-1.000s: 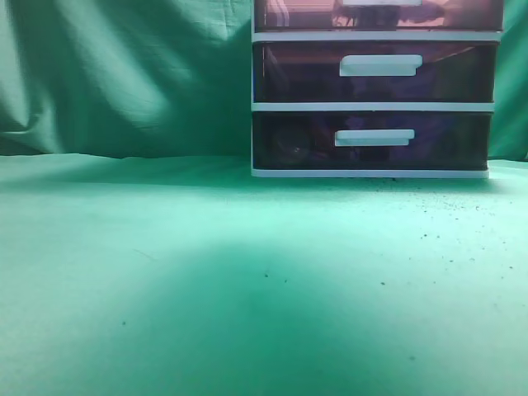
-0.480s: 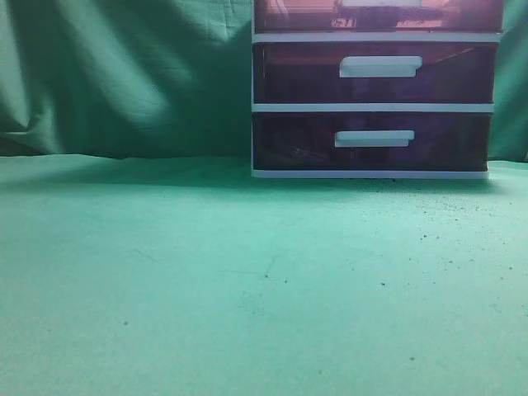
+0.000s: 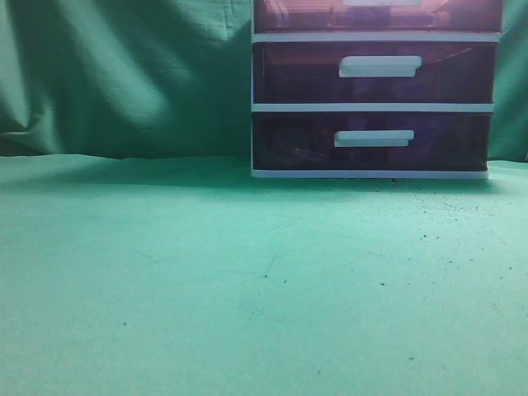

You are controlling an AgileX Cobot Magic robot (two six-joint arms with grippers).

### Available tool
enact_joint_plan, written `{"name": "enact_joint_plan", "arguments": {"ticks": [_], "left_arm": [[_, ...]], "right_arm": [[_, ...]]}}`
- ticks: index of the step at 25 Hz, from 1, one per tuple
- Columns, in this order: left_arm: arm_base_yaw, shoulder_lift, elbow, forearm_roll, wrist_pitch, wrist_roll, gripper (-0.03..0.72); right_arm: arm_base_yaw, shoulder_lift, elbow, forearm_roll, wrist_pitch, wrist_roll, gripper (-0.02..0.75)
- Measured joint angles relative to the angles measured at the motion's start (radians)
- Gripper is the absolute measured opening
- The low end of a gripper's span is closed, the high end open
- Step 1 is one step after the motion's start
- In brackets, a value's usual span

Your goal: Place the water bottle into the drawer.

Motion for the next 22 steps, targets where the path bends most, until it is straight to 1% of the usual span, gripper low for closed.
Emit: {"name": "enact_joint_plan", "arguments": {"ticks": [4, 6, 10, 14, 17, 22], "left_arm": [[0.0, -0.142, 0.237, 0.0, 0.004, 0.0, 0.0], [0.0, -0.218, 0.338, 0.0, 0.04, 0.0, 0.0], [0.0, -0.388, 0.542, -0.012, 0.23, 0.0, 0.0], [0.0, -0.561, 0.734, -0.031, 0.461, 0.0, 0.0], [0.0, -0.686, 0.87, -0.055, 0.599, 0.0, 0.0], [0.0, -0.874, 1.095, -0.146, 0.807, 0.0, 0.0]], "right_arm": [[0.0, -0.065, 0.0, 0.023, 0.069, 0.001, 0.0], [0.0, -0.095, 0.0, 0.024, 0.114, 0.001, 0.0], [0.0, -0.124, 0.0, 0.024, 0.211, 0.001, 0.0], [0.0, -0.13, 0.0, 0.024, 0.279, 0.004, 0.0], [0.0, -0.136, 0.0, 0.024, 0.292, 0.017, 0.0], [0.0, -0.178, 0.0, 0.024, 0.286, 0.026, 0.0]]}}
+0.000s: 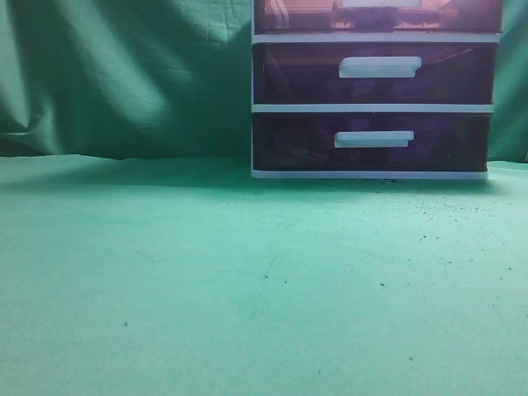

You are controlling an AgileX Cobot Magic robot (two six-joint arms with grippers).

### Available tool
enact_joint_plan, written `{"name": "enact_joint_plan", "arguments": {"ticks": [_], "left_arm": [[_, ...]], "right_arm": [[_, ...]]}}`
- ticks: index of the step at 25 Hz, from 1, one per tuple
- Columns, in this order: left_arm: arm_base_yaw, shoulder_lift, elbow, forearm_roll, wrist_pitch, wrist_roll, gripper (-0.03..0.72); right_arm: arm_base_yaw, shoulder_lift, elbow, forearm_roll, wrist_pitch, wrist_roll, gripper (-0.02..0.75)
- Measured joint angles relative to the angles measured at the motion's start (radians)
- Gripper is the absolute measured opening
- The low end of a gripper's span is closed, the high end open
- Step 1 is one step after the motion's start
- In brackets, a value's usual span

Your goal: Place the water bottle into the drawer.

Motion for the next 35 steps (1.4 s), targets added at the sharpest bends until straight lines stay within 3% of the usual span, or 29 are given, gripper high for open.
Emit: {"name": "enact_joint_plan", "arguments": {"ticks": [9, 13, 27, 35], "left_arm": [[0.0, -0.218, 0.277, -0.075, 0.179, 0.0, 0.0], [0.0, -0.255, 0.361, -0.089, 0.212, -0.002, 0.0], [0.0, -0.259, 0.42, 0.11, 0.232, -0.002, 0.0], [0.0, -0.259, 0.42, 0.124, 0.235, -0.002, 0.0]], "right_arm": [[0.0, -0.09, 0.005, 0.005, 0.012, 0.043, 0.0], [0.0, -0.178, 0.087, 0.035, 0.001, 0.071, 0.0], [0.0, -0.655, 0.659, 0.153, -0.276, 0.132, 0.0], [0.0, -0.736, 0.89, 0.188, -0.388, 0.132, 0.0]]}}
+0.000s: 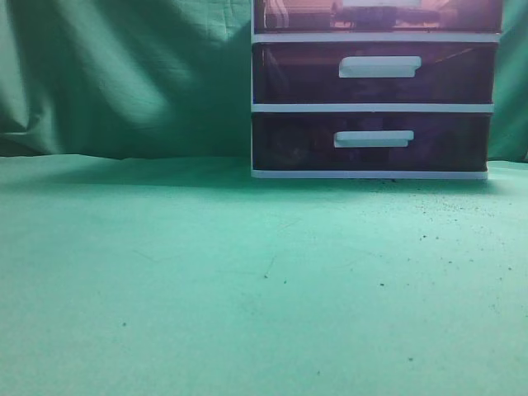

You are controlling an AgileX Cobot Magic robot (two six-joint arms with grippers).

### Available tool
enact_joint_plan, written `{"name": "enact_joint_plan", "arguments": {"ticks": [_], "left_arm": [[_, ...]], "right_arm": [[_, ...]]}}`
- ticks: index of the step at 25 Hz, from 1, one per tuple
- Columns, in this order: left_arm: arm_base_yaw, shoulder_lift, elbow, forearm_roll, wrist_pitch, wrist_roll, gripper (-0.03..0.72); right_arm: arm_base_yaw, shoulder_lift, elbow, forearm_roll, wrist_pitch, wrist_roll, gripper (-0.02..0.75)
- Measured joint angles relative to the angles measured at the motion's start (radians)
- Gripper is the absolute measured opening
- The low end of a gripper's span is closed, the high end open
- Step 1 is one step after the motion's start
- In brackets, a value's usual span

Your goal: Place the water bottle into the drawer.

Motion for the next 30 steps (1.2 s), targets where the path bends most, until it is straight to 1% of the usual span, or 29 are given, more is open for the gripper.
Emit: {"name": "enact_joint_plan", "arguments": {"ticks": [3, 8, 14, 17, 20, 22, 23, 26, 28, 30], "left_arm": [[0.0, 0.0, 0.0, 0.0, 0.0, 0.0, 0.0], [0.0, 0.0, 0.0, 0.0, 0.0, 0.0, 0.0], [0.0, 0.0, 0.0, 0.0, -0.002, 0.0, 0.0], [0.0, 0.0, 0.0, 0.0, -0.002, 0.0, 0.0], [0.0, 0.0, 0.0, 0.002, -0.002, 0.0, 0.0], [0.0, 0.0, 0.0, 0.002, -0.002, 0.0, 0.0], [0.0, 0.0, 0.0, 0.002, -0.002, 0.0, 0.0], [0.0, 0.0, 0.0, 0.002, -0.002, 0.0, 0.0], [0.0, 0.0, 0.0, 0.002, -0.002, 0.0, 0.0], [0.0, 0.0, 0.0, 0.002, -0.002, 0.0, 0.0]], "right_arm": [[0.0, -0.001, 0.005, 0.015, -0.025, 0.0, 0.0], [0.0, -0.005, 0.005, 0.028, -0.161, -0.002, 0.0], [0.0, -0.005, 0.008, 0.025, -0.167, -0.011, 0.0], [0.0, -0.005, 0.014, -0.096, -0.181, -0.041, 0.0], [-0.017, -0.009, 0.061, -0.23, -0.255, 0.021, 0.0], [-0.074, -0.022, 0.098, -0.361, -0.277, 0.138, 0.0], [-0.114, -0.03, 0.116, -0.426, -0.279, 0.229, 0.0], [-0.241, -0.054, 0.169, -0.668, -0.283, 0.534, 0.0], [-0.316, -0.081, 0.206, -0.771, -0.277, 0.69, 0.0], [-0.38, -0.088, 0.241, -0.816, -0.273, 0.749, 0.0]]}}
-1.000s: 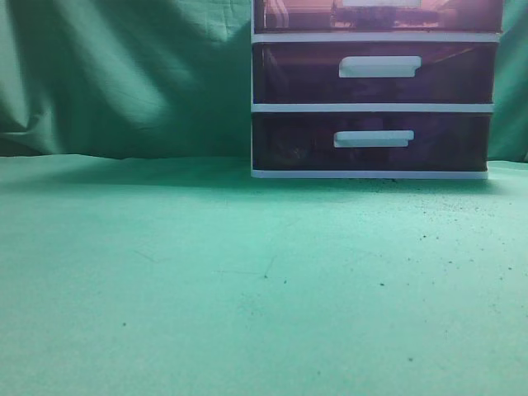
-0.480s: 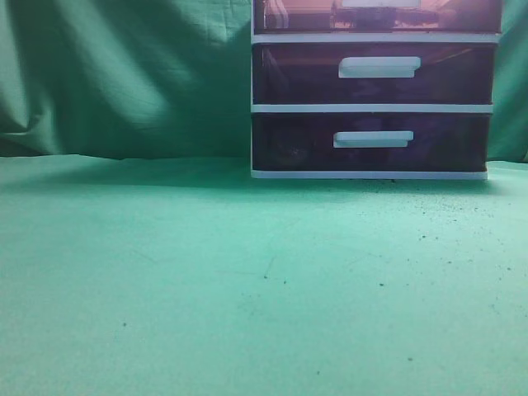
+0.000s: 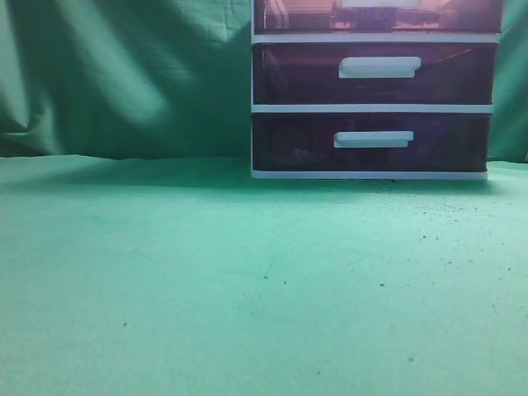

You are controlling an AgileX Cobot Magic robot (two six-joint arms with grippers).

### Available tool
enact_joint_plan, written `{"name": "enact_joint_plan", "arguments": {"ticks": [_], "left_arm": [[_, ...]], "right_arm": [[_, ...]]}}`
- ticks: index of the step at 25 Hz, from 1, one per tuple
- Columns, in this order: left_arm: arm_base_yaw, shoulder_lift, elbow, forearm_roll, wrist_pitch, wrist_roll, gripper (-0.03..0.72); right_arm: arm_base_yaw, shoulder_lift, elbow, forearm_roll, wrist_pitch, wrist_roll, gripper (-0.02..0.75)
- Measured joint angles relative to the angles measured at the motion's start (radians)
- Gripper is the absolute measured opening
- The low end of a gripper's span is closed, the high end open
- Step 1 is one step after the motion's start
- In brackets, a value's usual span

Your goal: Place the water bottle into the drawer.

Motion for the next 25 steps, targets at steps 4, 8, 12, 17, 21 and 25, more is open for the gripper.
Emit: {"name": "enact_joint_plan", "arguments": {"ticks": [4, 8, 12, 17, 21, 25], "left_arm": [[0.0, 0.0, 0.0, 0.0, 0.0, 0.0, 0.0], [0.0, 0.0, 0.0, 0.0, 0.0, 0.0, 0.0], [0.0, 0.0, 0.0, 0.0, 0.0, 0.0, 0.0], [0.0, 0.0, 0.0, 0.0, -0.002, 0.0, 0.0], [0.0, 0.0, 0.0, 0.0, -0.002, 0.0, 0.0], [0.0, 0.0, 0.0, 0.0, -0.002, 0.0, 0.0]], "right_arm": [[-0.039, 0.0, 0.062, -0.021, 0.01, 0.029, 0.0], [-0.039, 0.0, 0.111, -0.025, 0.012, 0.034, 0.0], [-0.039, 0.0, 0.112, -0.025, 0.033, 0.034, 0.0], [-0.039, 0.0, 0.112, -0.025, 0.041, 0.034, 0.0], [-0.039, 0.0, 0.112, -0.025, 0.041, 0.034, 0.0], [-0.039, 0.0, 0.112, -0.025, 0.041, 0.034, 0.0]]}}
